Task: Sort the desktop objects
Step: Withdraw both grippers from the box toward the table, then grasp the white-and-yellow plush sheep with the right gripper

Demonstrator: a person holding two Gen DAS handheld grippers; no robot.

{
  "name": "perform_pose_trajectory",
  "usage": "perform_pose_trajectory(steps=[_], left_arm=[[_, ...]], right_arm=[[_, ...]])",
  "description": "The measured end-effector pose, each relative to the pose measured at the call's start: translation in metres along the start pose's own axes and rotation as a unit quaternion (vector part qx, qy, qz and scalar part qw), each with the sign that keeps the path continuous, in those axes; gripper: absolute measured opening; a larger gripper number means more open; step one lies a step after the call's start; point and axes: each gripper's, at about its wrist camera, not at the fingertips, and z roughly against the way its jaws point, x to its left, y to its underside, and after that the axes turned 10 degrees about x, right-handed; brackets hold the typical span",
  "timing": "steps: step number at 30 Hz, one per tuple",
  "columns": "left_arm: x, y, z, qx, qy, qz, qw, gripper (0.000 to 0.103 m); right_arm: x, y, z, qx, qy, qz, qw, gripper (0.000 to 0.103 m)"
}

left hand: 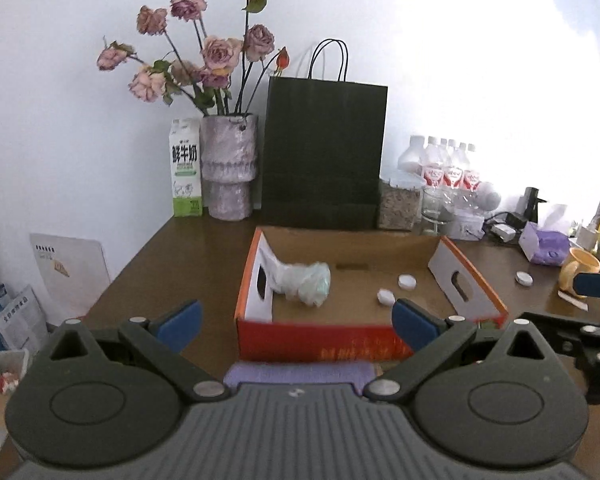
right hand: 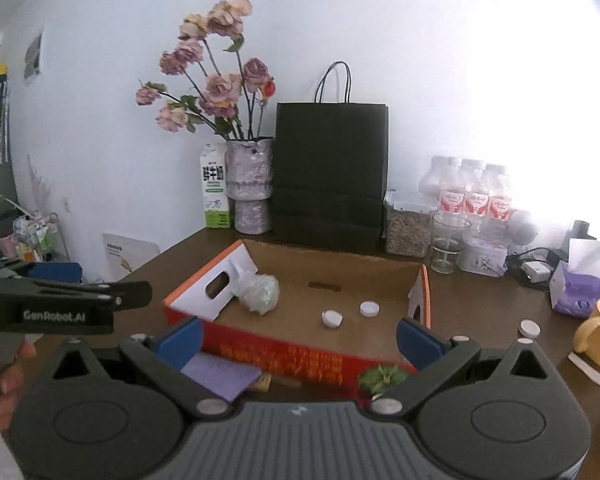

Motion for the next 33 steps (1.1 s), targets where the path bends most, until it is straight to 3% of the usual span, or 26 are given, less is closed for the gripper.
perform_pose_trajectory(steps=[9, 17, 33], left_arm=[[0.005, 0.069, 0.021, -0.018, -0.02, 0.007, 0.9996, 0.103], [0.006, 0.114, 0.034, -0.005, -0.022, 0.011, 0.9997, 0.103], [0.012, 0.153, 0.051, 0.02, -0.029, 0.009, 0.9993, 0.103]], right_arm=[[0.004, 0.073, 0.017, 0.015, -0.012, -0.029, 0.999, 0.103], [0.019, 0.124, 0.027, 0.03, 0.005, -0.03, 0.999, 0.103], [0.036, 0.163, 0.039, 0.054, 0.021, -0.017, 0.998, 0.103]])
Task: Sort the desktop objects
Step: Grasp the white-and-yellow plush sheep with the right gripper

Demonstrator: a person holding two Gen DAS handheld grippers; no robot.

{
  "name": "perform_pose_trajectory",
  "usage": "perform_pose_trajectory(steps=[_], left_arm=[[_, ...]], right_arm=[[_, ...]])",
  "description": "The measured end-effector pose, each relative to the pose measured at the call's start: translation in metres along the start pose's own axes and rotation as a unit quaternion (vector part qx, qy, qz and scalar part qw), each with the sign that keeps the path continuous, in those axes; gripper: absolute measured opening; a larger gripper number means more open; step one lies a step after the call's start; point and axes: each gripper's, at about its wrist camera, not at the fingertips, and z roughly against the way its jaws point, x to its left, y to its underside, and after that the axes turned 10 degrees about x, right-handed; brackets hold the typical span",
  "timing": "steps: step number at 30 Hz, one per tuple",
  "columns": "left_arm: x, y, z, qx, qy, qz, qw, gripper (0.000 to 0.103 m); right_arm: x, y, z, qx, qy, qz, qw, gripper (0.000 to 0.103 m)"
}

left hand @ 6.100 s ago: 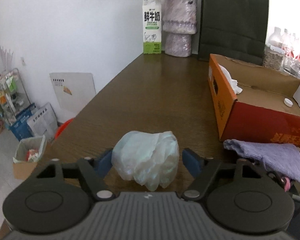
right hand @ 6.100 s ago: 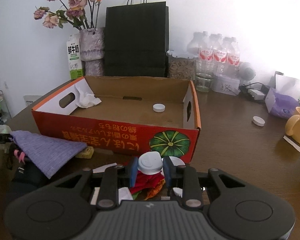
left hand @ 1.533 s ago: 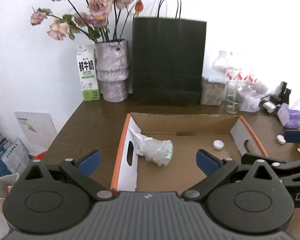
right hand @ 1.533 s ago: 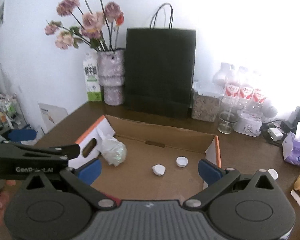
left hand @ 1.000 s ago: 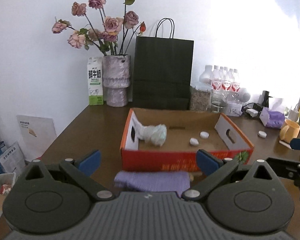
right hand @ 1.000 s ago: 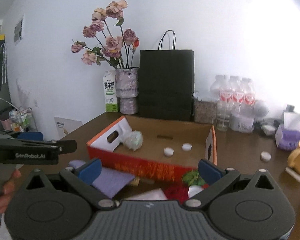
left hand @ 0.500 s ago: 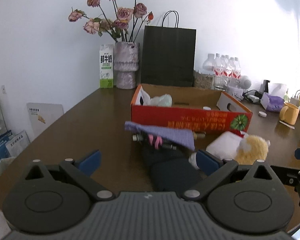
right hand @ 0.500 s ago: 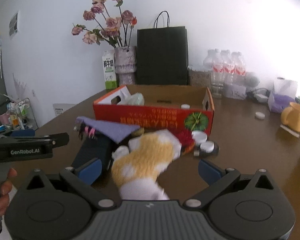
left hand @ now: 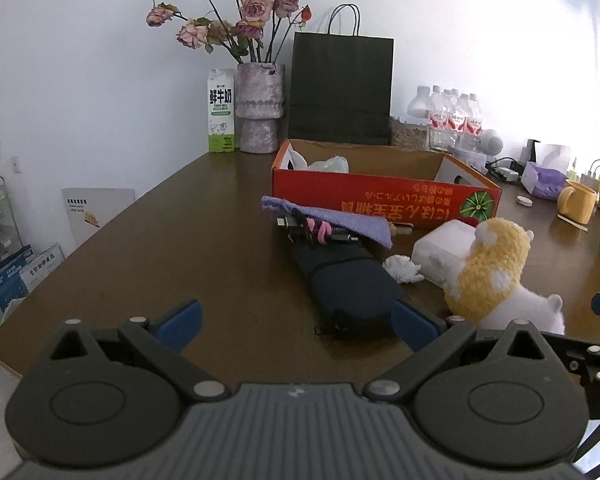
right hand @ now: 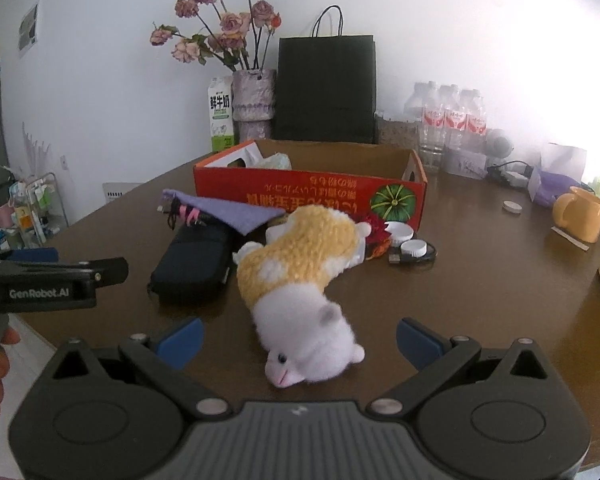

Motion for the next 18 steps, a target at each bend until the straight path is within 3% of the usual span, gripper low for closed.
perform_pose_trajectory(steps=[7, 10, 16, 18], left_arm=[[0.001, 0.003, -0.012, 0.022, -0.002, 0.001, 0.9998, 0.103], [0.001, 0.002, -0.019, 0.031, -0.009, -0.001, 0.9995, 0.103], [0.003, -0.003, -0.032, 0.048, -0.01, 0.002, 0.9988, 0.103], [0.003, -0.004, -0.035, 0.051, -0.009, 0.001, 0.9987, 0.103]], right_arm=[[0.004, -0.001, -0.026, 0.011, 0.017, 0.017, 1.0, 0.103], [0.003, -0.008, -0.044, 0.021, 0.016, 0.026, 0.999, 0.097], [0.01, -0.022, -0.074, 0.042, -0.003, 0.047, 0.998, 0.07], [0.011, -0.023, -0.08, 0.048, -0.009, 0.052, 0.997, 0.051]])
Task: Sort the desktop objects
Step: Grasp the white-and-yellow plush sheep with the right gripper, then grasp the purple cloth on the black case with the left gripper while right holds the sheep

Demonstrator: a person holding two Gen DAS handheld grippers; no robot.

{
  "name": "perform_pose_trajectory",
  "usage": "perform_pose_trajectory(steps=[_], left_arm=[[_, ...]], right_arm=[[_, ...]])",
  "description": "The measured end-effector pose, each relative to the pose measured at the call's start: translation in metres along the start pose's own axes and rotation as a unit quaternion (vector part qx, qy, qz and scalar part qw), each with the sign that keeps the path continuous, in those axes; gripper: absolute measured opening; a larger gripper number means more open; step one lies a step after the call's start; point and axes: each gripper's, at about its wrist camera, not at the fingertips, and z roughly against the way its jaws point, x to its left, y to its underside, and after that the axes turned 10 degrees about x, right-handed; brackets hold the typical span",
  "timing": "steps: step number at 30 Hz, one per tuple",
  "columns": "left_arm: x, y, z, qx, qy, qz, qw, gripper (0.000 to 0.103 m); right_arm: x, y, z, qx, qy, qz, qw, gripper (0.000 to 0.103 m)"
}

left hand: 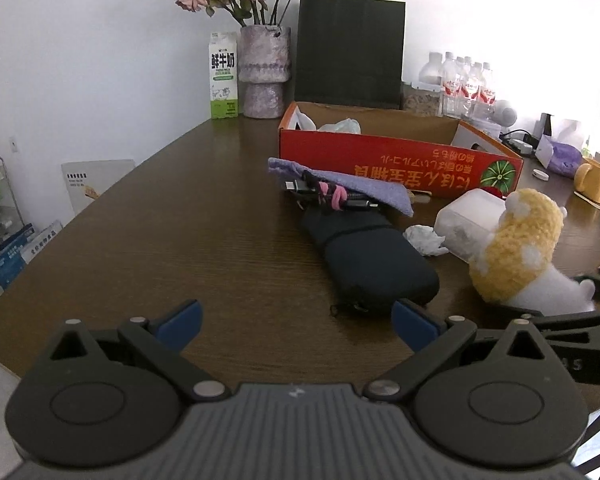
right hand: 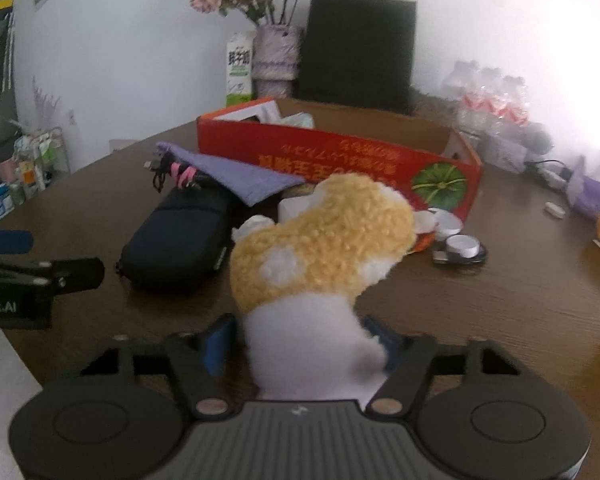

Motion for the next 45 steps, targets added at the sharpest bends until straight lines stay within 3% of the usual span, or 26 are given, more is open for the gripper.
perform_pose_trajectory(steps=[5, 18, 29, 37, 43, 45], left_arm=[[-0.001, -0.003, -0.006, 0.008, -0.001, -0.001, 1.0, 0.103], [-0.012, -0.028, -0.007, -0.007, -0.002, -0.019, 0.9998, 0.103], [-0.015, -0.079, -0.013, -0.021, -0.015, -0.03, 0.9992, 0.103], [-0.008, -0.116, -0.04, -0.002, -0.013, -0.017, 0.9998, 0.102], [0.0, -0.135, -0.062, 0.014, -0.004, -0.01, 0.9998, 0.098], [0.003, -0.14, -0.071, 0.025, -0.002, -0.007, 0.9997, 0.091]], right_arm=[[-0.004, 0.003, 0.003, -0.012, -0.017, -0.008, 1.0, 0.046], [-0.019, -0.008, 0.033, -0.063, -0.019, -0.019, 0.998, 0.045], [-0.037, -0.049, 0.028, -0.07, -0.021, -0.025, 0.997, 0.045], [-0.047, -0.083, 0.015, -0.075, -0.024, -0.028, 0.996, 0.045], [-0.052, -0.108, 0.002, -0.076, -0.025, -0.025, 0.996, 0.045], [-0.054, -0.115, -0.003, -0.072, -0.023, -0.024, 0.997, 0.045]])
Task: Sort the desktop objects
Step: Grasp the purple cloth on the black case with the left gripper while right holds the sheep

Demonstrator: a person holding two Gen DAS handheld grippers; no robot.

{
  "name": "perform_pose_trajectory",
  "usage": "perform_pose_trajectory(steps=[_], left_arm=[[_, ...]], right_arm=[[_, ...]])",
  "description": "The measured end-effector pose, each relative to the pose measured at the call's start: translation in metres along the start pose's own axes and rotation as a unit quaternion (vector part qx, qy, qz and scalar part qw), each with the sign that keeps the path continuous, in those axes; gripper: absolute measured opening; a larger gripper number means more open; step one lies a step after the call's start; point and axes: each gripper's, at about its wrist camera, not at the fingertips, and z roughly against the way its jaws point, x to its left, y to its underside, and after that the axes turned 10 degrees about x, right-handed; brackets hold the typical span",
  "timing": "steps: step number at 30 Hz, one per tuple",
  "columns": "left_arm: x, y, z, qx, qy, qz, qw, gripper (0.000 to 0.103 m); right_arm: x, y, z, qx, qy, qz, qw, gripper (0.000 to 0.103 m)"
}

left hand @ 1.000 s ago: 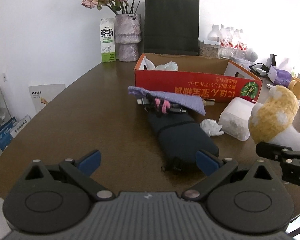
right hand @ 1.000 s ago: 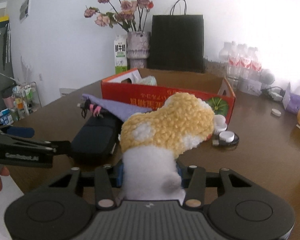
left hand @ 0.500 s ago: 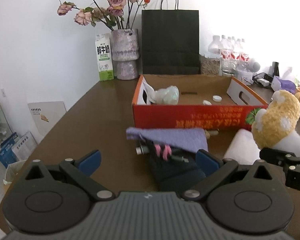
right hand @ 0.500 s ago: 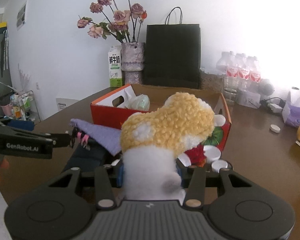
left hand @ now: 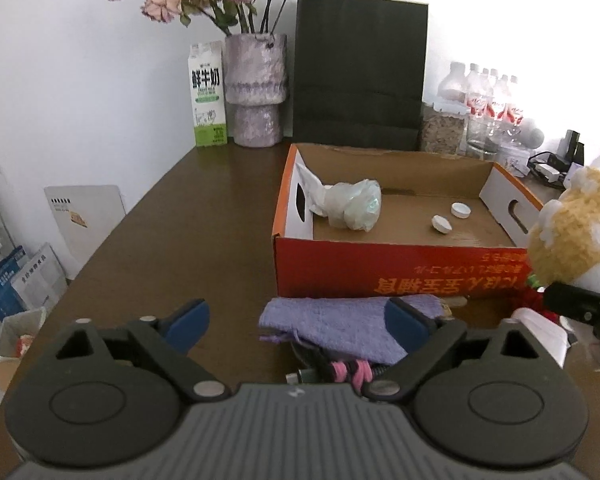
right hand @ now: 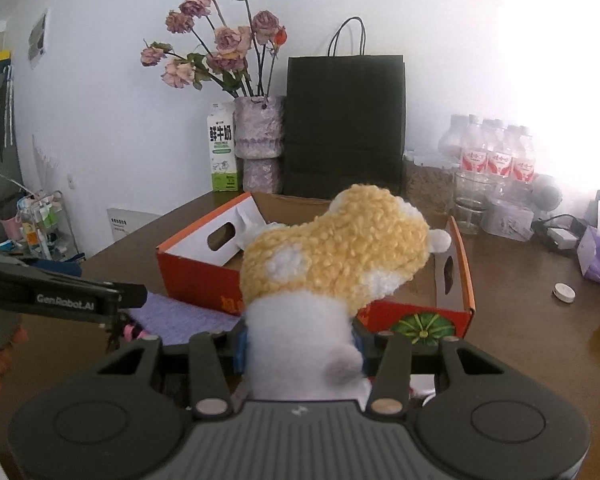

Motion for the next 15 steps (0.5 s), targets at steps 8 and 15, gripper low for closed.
perform_pose_trajectory(steps=[8, 15], left_arm=[[0.009, -0.009, -0.028, 0.04, 0.016, 0.021, 0.9989, 0.062], [0.007, -0.011, -0.04, 0.061, 0.037, 0.024, 0.9972, 0.03]], right_arm=[[-0.004, -0.011, -0.019, 0.014, -0.003, 0.002, 1.0, 0.045], [-0.004, -0.01, -0.027, 0.023, -0.01, 0.002, 1.0, 0.045]])
